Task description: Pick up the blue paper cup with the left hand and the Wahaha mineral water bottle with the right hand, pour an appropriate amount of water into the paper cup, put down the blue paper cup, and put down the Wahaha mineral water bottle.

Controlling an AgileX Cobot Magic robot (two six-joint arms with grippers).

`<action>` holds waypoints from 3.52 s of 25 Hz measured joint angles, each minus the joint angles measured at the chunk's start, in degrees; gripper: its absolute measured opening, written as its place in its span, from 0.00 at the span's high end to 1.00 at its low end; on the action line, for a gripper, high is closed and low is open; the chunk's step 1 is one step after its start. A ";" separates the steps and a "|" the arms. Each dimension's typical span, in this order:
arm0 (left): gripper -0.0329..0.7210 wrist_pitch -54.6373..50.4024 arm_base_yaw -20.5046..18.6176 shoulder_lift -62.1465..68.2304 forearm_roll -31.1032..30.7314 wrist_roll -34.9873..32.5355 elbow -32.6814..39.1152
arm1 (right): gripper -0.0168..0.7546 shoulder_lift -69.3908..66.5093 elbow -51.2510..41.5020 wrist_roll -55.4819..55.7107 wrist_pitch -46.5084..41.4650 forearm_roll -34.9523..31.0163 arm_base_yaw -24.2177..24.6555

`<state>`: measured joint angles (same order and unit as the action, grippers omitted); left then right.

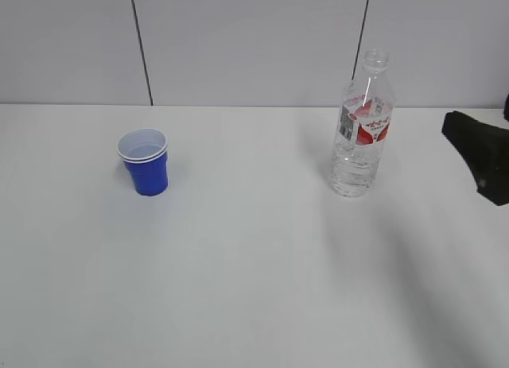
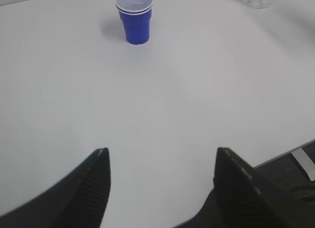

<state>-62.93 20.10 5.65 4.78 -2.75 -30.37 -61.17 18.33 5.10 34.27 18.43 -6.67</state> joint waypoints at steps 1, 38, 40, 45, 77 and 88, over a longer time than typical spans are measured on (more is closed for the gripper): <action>0.30 0.00 0.00 0.00 0.00 0.00 0.00 | 0.21 2.60 0.00 0.00 -2.96 0.08 0.00; 0.32 0.00 0.00 0.00 0.00 0.00 0.00 | 0.22 62.03 11.68 -6.11 -92.21 -8.53 0.00; 0.32 0.00 0.00 0.00 0.09 0.00 0.00 | 0.22 62.12 11.71 -8.83 -93.28 -10.83 0.00; 0.32 0.00 0.00 0.00 0.09 0.00 0.00 | 0.22 62.12 11.71 -11.13 -95.20 -13.65 0.00; 0.32 0.00 0.00 0.00 1.77 0.00 0.00 | 0.22 62.12 10.31 -14.30 -99.72 -13.78 0.00; 0.32 0.00 0.00 0.00 1.69 0.00 0.00 | 0.22 62.12 10.31 -14.30 -99.72 -13.78 0.00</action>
<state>-62.93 20.10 5.65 6.47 -2.75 -30.37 0.95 28.64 -9.20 -65.45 4.65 -6.67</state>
